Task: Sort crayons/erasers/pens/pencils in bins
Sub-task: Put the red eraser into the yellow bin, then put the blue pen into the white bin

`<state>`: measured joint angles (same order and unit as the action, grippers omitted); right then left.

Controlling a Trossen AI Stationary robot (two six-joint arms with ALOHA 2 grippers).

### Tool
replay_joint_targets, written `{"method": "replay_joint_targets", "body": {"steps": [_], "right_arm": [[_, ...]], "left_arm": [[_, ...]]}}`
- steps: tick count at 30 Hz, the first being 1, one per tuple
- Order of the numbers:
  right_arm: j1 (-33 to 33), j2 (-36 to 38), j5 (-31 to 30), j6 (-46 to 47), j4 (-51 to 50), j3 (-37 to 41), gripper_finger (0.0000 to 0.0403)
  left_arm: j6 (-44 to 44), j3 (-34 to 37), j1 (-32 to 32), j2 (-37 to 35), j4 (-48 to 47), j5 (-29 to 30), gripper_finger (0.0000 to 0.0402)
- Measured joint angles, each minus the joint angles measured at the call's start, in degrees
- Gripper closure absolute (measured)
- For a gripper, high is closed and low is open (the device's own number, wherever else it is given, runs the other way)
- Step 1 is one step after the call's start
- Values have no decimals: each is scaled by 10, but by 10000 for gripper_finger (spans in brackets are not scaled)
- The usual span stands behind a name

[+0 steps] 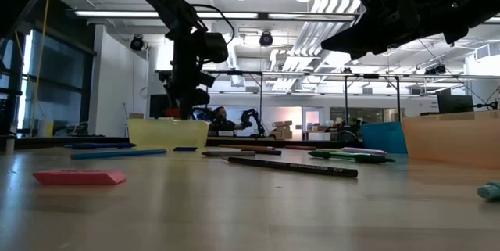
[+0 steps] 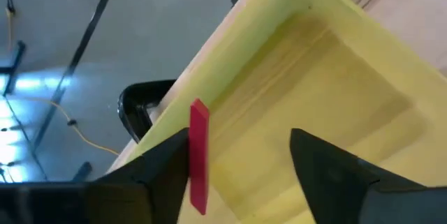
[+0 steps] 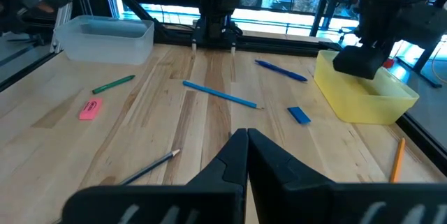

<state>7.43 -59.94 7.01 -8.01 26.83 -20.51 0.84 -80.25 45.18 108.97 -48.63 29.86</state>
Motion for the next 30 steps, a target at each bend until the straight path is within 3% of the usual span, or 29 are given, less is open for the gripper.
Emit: {"method": "replay_joint_targets", "body": {"steps": [9, 12, 16, 26, 30], "right_arm": [[0, 0, 0, 0, 0, 0, 401], [0, 0, 0, 0, 0, 0, 401], [0, 0, 0, 0, 0, 0, 401], [0, 0, 0, 0, 1, 0, 401], [0, 0, 0, 0, 0, 0, 401]], "left_arm": [[29, 1, 0, 5, 0, -51, 349], [25, 1, 1, 5, 0, -55, 377], [13, 1, 3, 5, 0, -64, 349], [-7, 1, 6, 5, 1, -83, 184], [19, 0, 4, 4, -21, -78, 165]]}}
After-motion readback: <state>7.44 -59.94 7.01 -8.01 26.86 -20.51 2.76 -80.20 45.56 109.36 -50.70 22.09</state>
